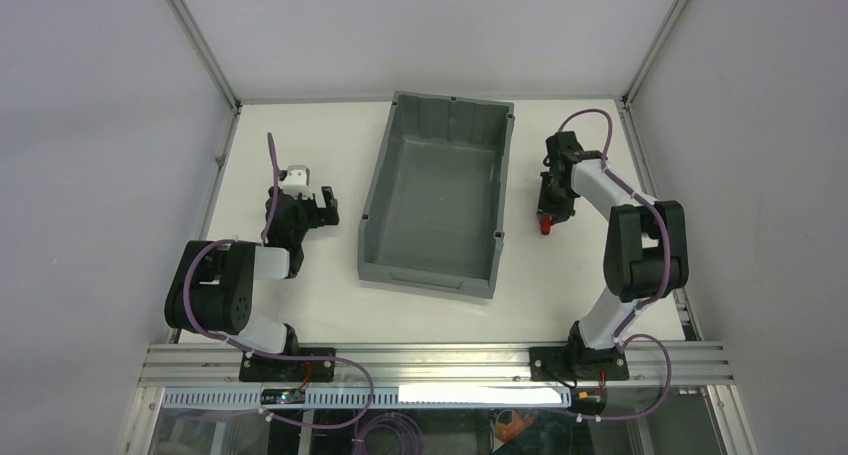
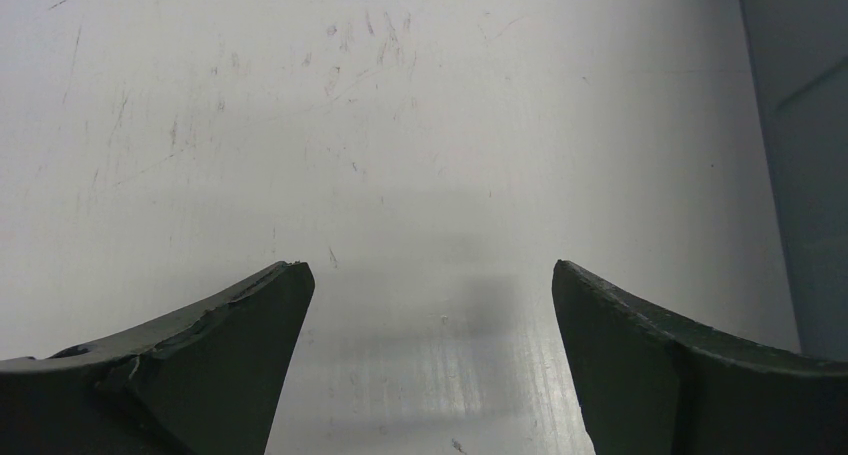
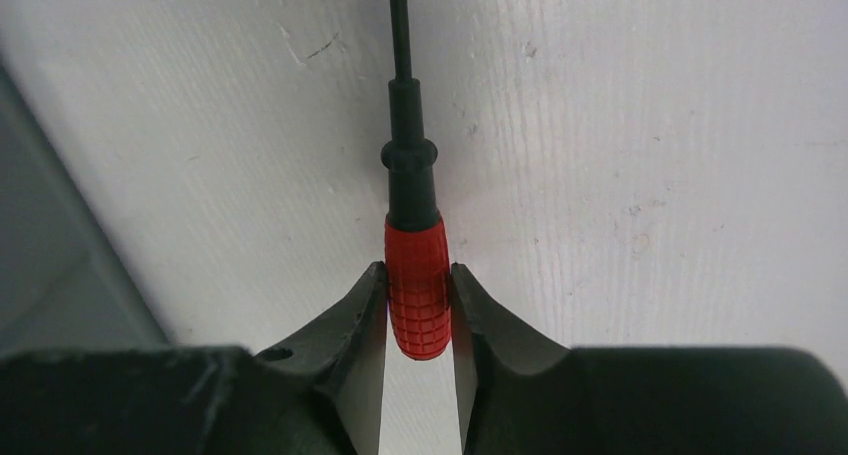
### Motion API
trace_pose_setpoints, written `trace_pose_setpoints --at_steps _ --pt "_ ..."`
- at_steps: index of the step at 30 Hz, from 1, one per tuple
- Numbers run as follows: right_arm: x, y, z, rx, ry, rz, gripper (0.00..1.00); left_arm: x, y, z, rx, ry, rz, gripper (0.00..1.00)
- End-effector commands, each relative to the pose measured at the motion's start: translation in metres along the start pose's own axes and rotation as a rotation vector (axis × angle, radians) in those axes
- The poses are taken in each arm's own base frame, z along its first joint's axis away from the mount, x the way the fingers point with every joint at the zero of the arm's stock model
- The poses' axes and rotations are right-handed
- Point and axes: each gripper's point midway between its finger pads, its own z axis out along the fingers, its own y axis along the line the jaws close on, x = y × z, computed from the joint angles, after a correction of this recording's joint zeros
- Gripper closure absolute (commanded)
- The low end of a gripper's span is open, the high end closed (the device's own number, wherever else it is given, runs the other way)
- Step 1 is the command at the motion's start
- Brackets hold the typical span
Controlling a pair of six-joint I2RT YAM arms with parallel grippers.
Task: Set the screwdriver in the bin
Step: Pick up the screwdriver from the center of the board, then place the screwdriver in the bin.
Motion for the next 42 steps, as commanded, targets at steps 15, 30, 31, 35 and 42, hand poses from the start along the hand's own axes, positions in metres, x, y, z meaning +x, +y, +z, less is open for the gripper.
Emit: trace_pose_setpoints --at_steps 15,30,31,35,42 --pt "-0.047 0.011 -0.134 -0.14 -0.283 0.019 0.81 -0.025 -0.002 0.004 0.016 -0.081 0.019 0.01" --pt "-0.052 0.069 -0.262 -0.537 -0.41 -0.008 0.81 -0.025 -0.002 0.004 0.017 -0.082 0.019 0.01" --pt "-0.052 0.074 -0.266 -0.552 -0.413 -0.011 0.81 -0.025 -0.002 0.004 0.017 -0.081 0.02 0.01" --pt "-0.052 0.093 -0.277 -0.58 -0.415 -0.023 0.81 -0.025 -0.002 0.004 0.016 -0.081 0.019 0.01" --pt "-0.049 0.138 -0.271 -0.564 -0.386 -0.046 0.82 -0.025 -0.002 0.004 0.017 -0.082 0.02 0.01"
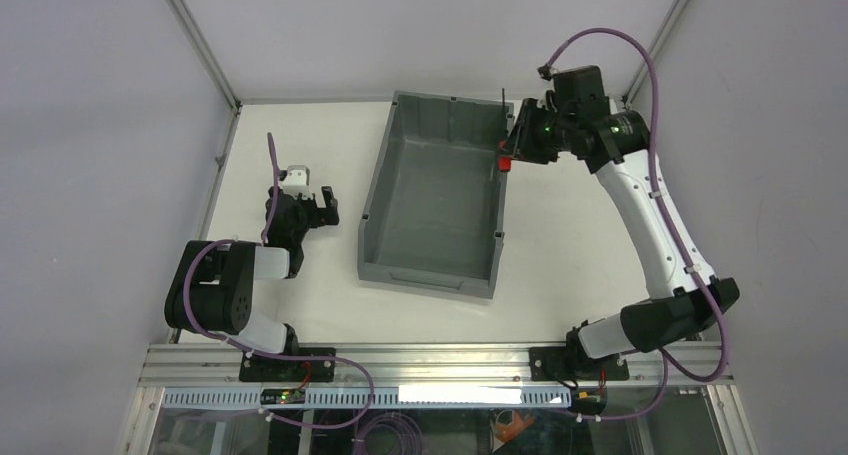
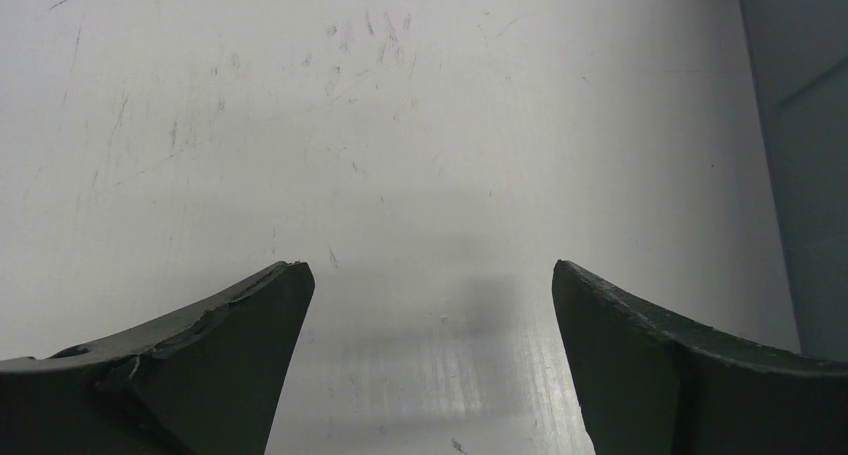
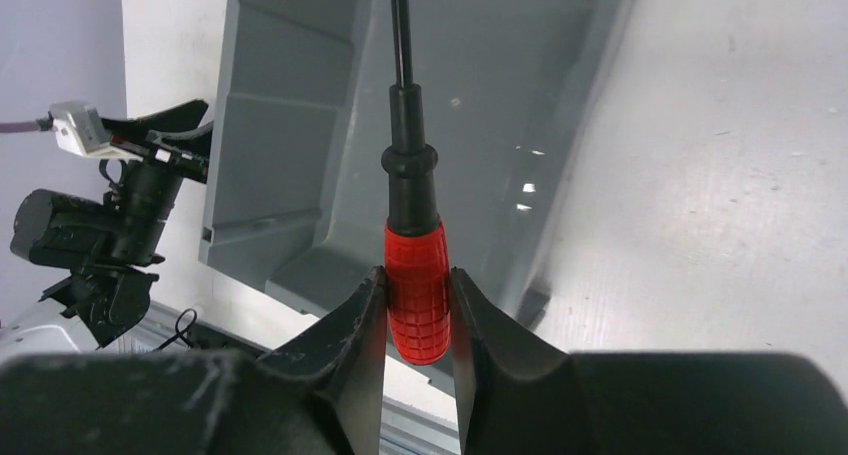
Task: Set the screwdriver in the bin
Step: Place the screwdriver in the bin.
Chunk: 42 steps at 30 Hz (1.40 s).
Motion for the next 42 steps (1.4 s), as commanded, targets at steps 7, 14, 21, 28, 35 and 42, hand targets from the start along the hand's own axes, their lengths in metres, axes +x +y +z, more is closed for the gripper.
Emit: trace_pose_setpoints --at_steps 7,14,21,28,35,42 --pt "0.008 0.055 0.05 0.05 0.03 -0.02 0.82 -0.025 -0.002 0.004 0.018 -0.081 0.02 0.01" --pt "0.025 0.065 0.093 0.142 0.064 -0.052 0.83 -0.025 -0.002 0.004 0.016 -0.082 0.02 0.01" --pt "0.054 0.064 0.142 0.233 0.118 -0.066 0.84 -0.025 -0.002 0.004 0.016 -0.081 0.019 0.01" --pt "0.079 0.056 0.184 0.309 0.166 -0.07 0.84 -0.025 -0.002 0.004 0.017 -0.082 0.02 0.01" --pt "0.099 0.042 0.217 0.368 0.205 -0.066 0.84 -0.025 -0.002 0.004 0.017 -0.082 0.02 0.01" --pt "0.113 0.028 0.24 0.416 0.232 -0.072 0.83 -0.025 -0.002 0.004 0.017 -0.081 0.02 0.01"
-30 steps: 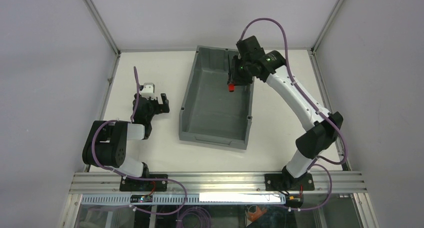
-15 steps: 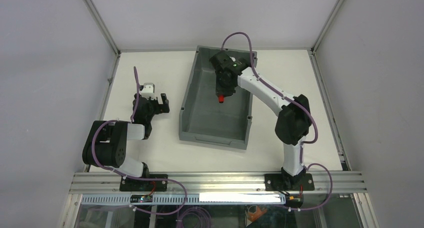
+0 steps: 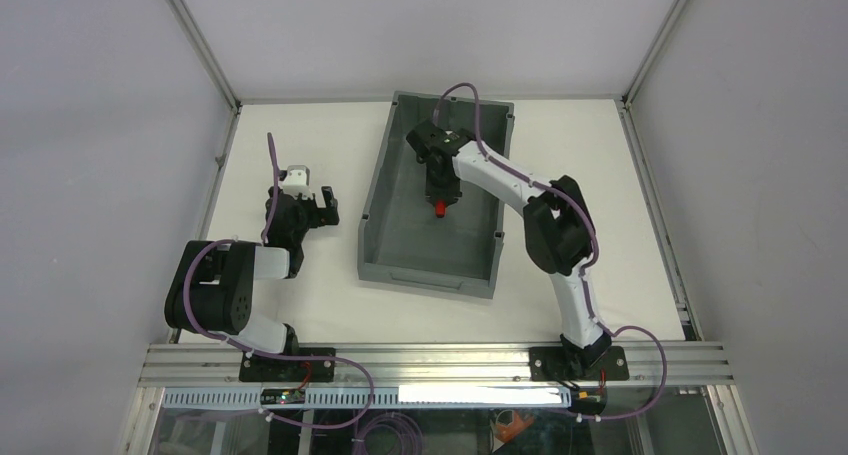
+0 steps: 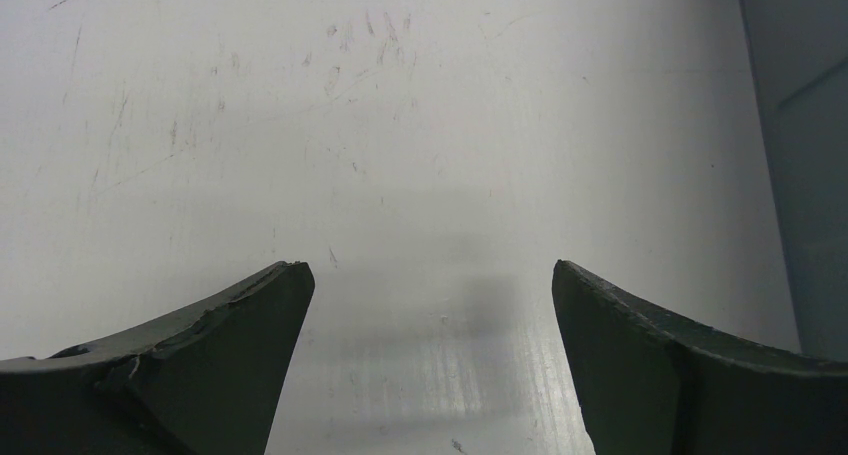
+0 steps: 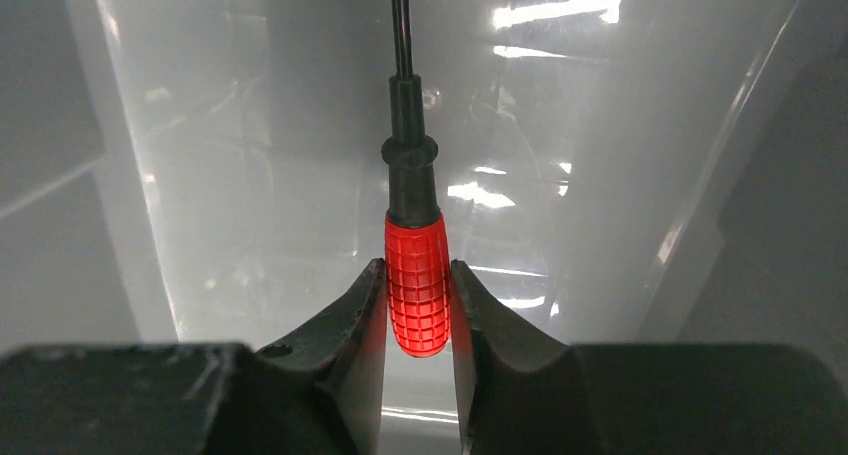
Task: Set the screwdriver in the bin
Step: Place the screwdriver in the bin.
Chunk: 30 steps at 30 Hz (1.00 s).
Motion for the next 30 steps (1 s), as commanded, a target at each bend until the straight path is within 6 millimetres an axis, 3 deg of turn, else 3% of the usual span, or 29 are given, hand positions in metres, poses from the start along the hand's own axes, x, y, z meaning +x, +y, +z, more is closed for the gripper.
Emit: trace_pose_setpoints --at_steps 1,9,15,21,25,30 --pt "-0.02 0.011 0.005 -0.005 -0.069 0.041 0.83 -0.025 -0.002 0.004 0.017 -0.082 0.02 0.01" --pt "-0.01 0.012 0.032 0.017 -0.029 0.031 0.81 -0.025 -0.002 0.004 0.018 -0.082 0.02 0.01" --pt "-0.007 0.01 0.036 0.028 -0.021 0.031 0.72 -0.025 -0.002 0.004 0.016 -0.082 0.019 0.01" --pt "-0.014 0.006 0.026 0.03 -0.033 0.039 0.39 -0.025 -0.002 0.004 0.018 -0.082 0.02 0.01" --pt "-0.023 0.005 0.01 0.023 -0.055 0.034 0.34 -0.025 -0.002 0.004 0.017 -0.082 0.02 0.01" --pt "-0.039 0.007 -0.025 -0.017 -0.103 0.026 0.3 -0.025 -0.002 0.004 0.016 -0.081 0.019 0.01"
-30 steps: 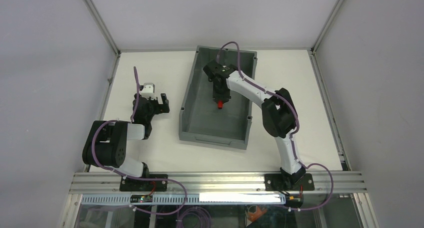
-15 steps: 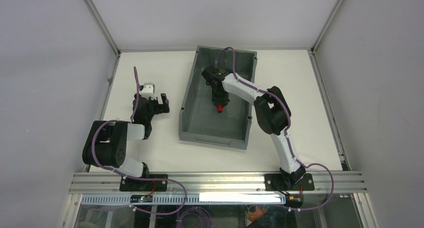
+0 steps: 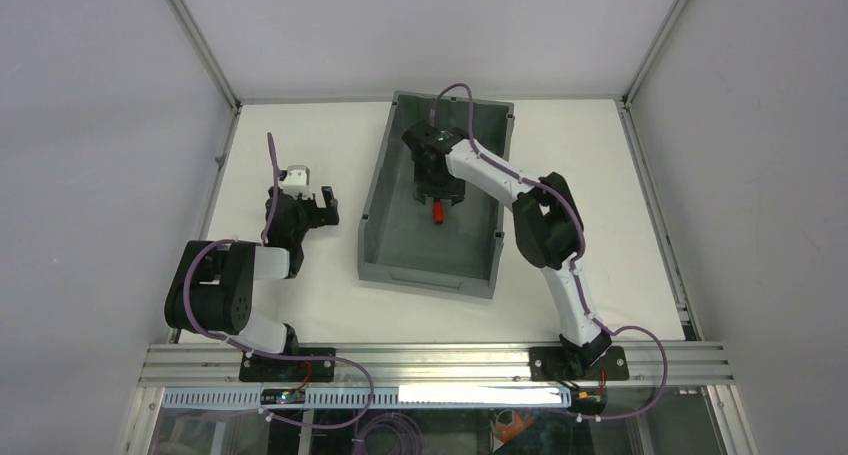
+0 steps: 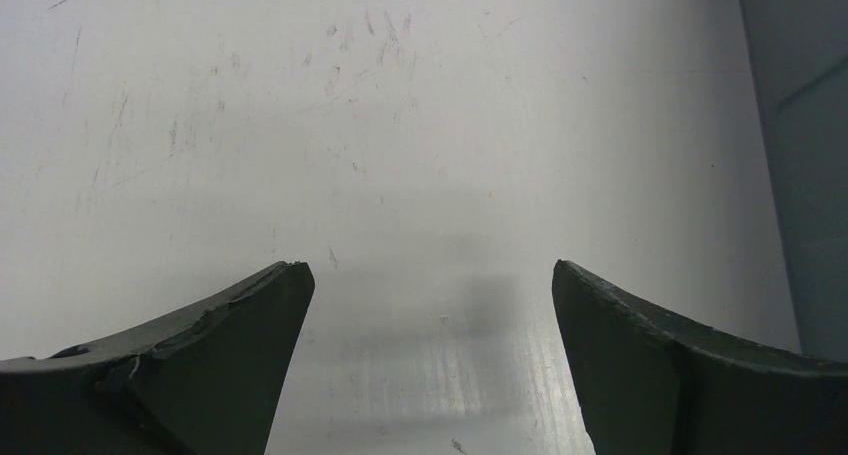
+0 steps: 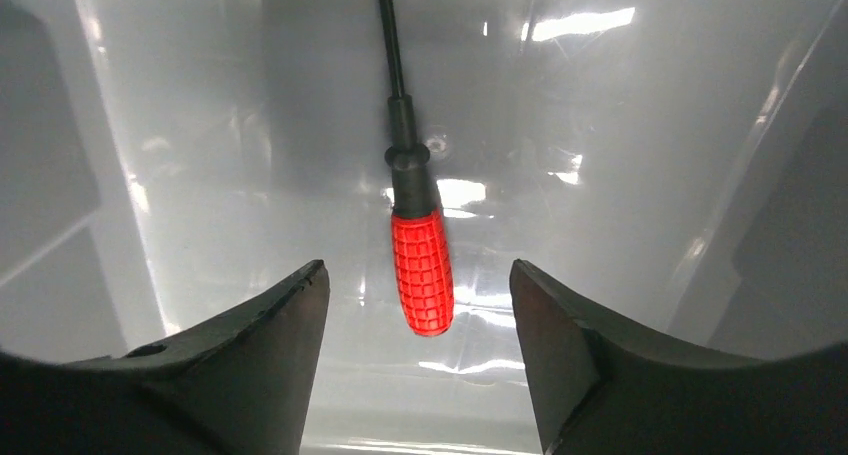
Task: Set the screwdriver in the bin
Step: Place the screwdriver in the bin.
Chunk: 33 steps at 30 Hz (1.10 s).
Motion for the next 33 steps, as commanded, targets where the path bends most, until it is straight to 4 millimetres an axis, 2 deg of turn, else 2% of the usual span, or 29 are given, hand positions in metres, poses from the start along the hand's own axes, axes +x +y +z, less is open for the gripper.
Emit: trace_pose_setpoints --at_steps 1,12,19,21,26,33 --pt "-0.04 0.003 -0.062 -0.068 -0.132 0.025 0.3 -0.025 -0.002 0.004 0.016 -0.081 0.019 0.01" --pt "-0.069 -0.005 -0.155 -0.165 -0.263 0.01 0.2 -0.025 -0.002 0.004 0.017 -0.081 0.019 0.01" --pt "-0.084 -0.024 -0.211 -0.173 -0.366 -0.015 0.04 -0.025 -0.002 0.004 0.016 -0.082 0.019 0.01" --pt "-0.086 -0.031 -0.222 -0.172 -0.387 -0.022 0.01 -0.025 -0.002 0.004 0.017 -0.081 0.019 0.01" --pt "-0.089 -0.051 -0.241 -0.165 -0.428 -0.026 0.01 -0.025 -0.002 0.004 0.017 -0.082 0.019 0.01" --pt "-0.091 -0.095 -0.26 -0.134 -0.493 -0.013 0.01 -0.025 -0.002 0.004 0.016 -0.081 0.02 0.01"
